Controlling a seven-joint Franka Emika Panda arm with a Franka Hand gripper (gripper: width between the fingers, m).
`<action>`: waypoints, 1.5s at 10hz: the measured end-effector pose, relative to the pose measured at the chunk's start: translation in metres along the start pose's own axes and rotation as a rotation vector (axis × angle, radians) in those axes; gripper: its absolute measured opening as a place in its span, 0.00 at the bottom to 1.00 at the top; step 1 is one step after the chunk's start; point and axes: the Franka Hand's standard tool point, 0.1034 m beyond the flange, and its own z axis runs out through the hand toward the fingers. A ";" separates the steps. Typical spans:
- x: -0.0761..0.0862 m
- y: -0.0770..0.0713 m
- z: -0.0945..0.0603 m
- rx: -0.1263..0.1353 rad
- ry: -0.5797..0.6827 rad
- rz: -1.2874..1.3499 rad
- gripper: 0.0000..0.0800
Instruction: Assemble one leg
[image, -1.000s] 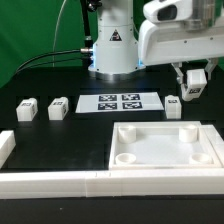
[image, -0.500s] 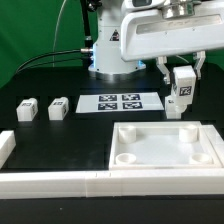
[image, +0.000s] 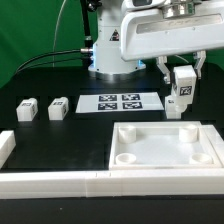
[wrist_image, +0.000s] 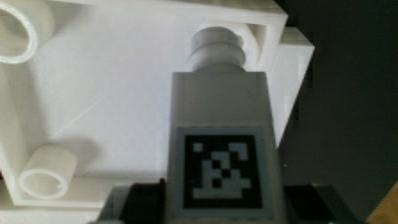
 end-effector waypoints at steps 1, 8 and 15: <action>0.009 -0.006 0.005 0.006 0.006 -0.022 0.37; 0.048 -0.006 0.024 0.014 0.095 -0.068 0.37; 0.067 0.008 0.038 -0.008 0.238 -0.186 0.37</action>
Offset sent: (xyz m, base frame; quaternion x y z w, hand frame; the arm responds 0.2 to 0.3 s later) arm 0.0413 0.0080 -0.0157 -0.0043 0.0147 -0.0062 0.9999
